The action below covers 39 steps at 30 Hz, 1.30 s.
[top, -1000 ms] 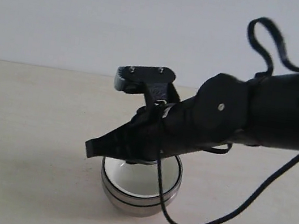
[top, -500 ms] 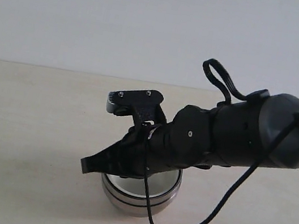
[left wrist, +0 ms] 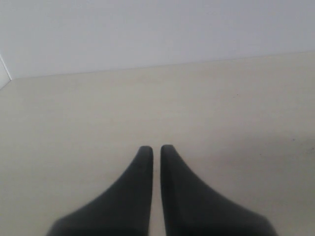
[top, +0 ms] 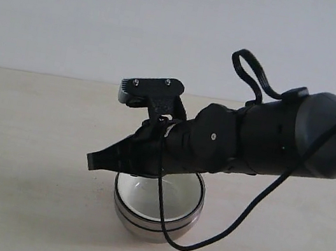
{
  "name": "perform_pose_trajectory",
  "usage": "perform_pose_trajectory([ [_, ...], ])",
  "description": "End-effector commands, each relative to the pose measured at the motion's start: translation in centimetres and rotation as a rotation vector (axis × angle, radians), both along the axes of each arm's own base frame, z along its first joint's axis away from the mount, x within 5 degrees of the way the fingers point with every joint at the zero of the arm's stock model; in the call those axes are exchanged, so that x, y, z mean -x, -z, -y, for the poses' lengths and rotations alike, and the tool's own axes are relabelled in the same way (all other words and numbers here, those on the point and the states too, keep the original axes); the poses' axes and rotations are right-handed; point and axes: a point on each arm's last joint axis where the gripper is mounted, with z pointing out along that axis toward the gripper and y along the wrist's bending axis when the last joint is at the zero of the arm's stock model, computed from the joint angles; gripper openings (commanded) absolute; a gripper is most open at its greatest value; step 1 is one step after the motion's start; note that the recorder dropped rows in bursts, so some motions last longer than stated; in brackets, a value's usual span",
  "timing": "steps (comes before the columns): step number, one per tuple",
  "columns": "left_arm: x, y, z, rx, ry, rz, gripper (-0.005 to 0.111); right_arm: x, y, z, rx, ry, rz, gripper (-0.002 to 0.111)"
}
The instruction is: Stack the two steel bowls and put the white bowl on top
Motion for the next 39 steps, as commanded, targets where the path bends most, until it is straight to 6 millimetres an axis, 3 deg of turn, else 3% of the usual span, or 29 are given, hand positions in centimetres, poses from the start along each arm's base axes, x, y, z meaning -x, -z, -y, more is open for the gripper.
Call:
perform_pose_trajectory([
  [1,0.0,0.1,0.0,0.019,-0.005,0.000,0.004,-0.5,1.3,-0.3,0.010,0.009,0.014,0.000],
  [13,0.0,0.1,0.0,0.019,-0.005,0.000,0.004,-0.5,1.3,-0.4,0.009,0.011,0.022,0.000],
  [26,0.0,0.1,0.0,0.019,-0.005,0.000,0.004,1.9,-4.6,1.0,0.015,-0.112,0.030,0.000],
  [33,0.0,0.1,0.0,0.019,-0.005,0.000,0.004,3.8,-3.8,2.1,0.182,-0.236,-0.142,0.000],
  [39,0.0,0.1,0.0,0.019,-0.005,0.000,0.004,3.9,-3.1,3.1,0.304,-0.190,-0.188,0.000],
])
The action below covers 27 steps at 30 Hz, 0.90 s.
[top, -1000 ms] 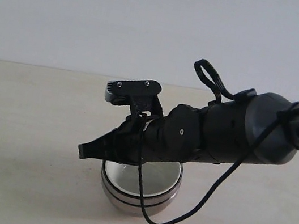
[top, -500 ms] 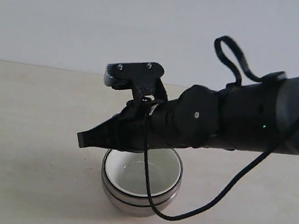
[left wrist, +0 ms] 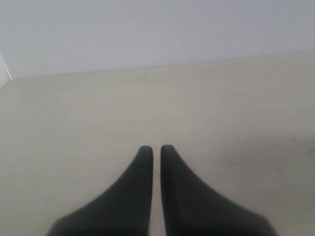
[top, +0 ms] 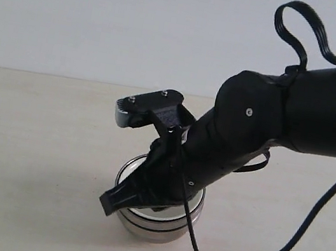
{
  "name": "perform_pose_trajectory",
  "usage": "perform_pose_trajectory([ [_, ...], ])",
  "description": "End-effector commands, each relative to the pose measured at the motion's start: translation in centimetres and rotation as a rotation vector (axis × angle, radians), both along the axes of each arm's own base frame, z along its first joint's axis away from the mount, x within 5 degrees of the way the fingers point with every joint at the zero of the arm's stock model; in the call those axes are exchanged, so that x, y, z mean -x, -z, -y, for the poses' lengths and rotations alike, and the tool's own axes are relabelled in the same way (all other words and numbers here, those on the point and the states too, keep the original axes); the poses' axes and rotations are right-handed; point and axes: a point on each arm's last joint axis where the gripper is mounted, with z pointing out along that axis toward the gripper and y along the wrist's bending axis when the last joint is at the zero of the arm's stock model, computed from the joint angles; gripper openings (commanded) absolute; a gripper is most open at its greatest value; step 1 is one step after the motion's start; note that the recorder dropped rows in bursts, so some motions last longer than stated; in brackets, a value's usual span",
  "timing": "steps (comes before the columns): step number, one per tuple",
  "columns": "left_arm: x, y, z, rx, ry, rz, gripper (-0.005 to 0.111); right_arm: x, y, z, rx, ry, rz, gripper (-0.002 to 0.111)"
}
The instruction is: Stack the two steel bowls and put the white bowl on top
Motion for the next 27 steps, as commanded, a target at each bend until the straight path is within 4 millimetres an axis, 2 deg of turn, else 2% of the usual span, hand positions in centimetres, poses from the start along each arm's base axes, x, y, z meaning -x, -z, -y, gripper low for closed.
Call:
perform_pose_trajectory([
  [1,0.0,0.1,0.0,0.019,-0.005,0.000,0.004,-0.1,-0.1,0.8,0.085,0.024,0.017,0.000],
  [9,0.0,0.1,0.0,0.019,-0.005,0.000,0.004,0.4,1.1,1.4,0.121,0.052,-0.025,0.000],
  [27,0.0,0.1,0.0,0.019,-0.005,0.000,0.004,0.2,1.1,1.3,0.092,0.084,-0.010,0.000],
])
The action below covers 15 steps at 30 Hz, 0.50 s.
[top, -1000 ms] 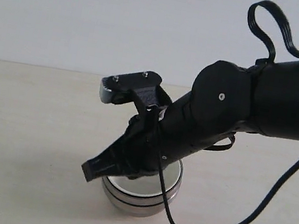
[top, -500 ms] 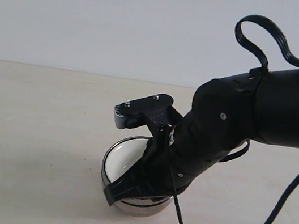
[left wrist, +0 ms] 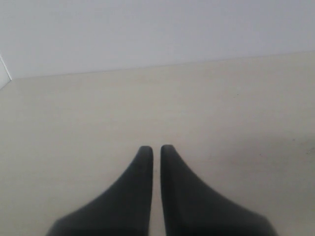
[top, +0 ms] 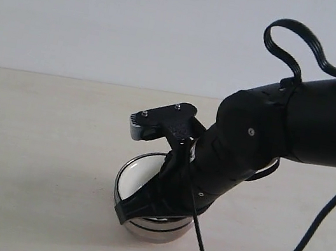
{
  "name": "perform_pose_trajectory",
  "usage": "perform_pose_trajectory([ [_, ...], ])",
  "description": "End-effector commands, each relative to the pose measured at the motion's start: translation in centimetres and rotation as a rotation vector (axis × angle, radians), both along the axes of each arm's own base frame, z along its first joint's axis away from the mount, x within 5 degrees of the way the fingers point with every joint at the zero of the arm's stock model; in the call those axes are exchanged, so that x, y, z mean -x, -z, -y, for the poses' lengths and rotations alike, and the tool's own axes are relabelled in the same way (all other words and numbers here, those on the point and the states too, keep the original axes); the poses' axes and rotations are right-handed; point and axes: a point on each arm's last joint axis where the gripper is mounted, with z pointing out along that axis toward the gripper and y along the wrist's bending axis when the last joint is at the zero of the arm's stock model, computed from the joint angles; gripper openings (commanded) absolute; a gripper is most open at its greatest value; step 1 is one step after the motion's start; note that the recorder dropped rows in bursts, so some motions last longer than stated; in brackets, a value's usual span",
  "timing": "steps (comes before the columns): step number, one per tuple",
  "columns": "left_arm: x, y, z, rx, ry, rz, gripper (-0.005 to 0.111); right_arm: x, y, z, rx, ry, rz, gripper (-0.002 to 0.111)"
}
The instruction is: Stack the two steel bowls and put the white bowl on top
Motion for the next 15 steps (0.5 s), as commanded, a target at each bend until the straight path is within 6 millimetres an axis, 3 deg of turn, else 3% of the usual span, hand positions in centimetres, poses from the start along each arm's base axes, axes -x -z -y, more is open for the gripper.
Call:
perform_pose_trajectory([
  [1,0.00,0.11,0.01,0.019,-0.005,0.000,0.004,0.09,-0.10,0.06,-0.001,-0.001,0.008,0.000],
  [15,0.00,0.11,0.01,0.019,-0.005,0.000,0.004,-0.26,-0.35,-0.25,-0.047,0.020,0.043,0.000],
])
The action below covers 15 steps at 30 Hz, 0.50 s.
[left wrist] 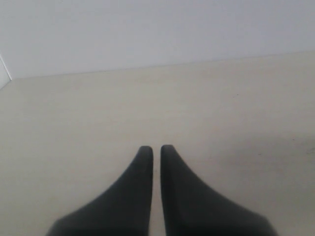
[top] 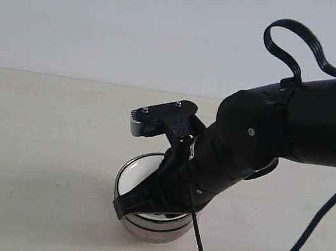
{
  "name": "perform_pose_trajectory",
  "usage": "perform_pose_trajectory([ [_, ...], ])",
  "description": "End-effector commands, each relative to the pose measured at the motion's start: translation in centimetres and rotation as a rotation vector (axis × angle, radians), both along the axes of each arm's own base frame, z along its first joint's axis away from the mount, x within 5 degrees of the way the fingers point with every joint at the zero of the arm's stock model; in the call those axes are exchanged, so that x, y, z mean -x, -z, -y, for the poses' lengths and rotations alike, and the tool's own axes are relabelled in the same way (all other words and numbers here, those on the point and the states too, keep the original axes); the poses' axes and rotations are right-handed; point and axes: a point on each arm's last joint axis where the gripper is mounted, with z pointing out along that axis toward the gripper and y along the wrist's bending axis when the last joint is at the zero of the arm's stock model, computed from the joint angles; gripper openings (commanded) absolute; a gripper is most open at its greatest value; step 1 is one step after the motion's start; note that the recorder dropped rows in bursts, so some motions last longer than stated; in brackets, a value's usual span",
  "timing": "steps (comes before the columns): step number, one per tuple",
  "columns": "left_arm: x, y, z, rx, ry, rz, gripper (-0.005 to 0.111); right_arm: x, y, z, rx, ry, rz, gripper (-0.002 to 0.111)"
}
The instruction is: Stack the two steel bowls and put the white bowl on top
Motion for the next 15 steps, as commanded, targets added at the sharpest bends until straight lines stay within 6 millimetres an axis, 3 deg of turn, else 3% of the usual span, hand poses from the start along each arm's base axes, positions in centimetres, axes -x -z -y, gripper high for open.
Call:
perform_pose_trajectory([
  [1,0.0,0.1,0.0,0.019,-0.005,0.000,0.004,-0.2,-0.3,-0.2,-0.039,0.005,0.046,0.000],
  [9,0.0,0.1,0.0,0.019,-0.005,0.000,0.004,-0.3,-0.4,-0.3,-0.055,0.012,0.059,0.000],
  [15,0.0,0.1,0.0,0.019,-0.005,0.000,0.004,-0.1,0.7,0.0,-0.078,0.018,0.090,0.000],
])
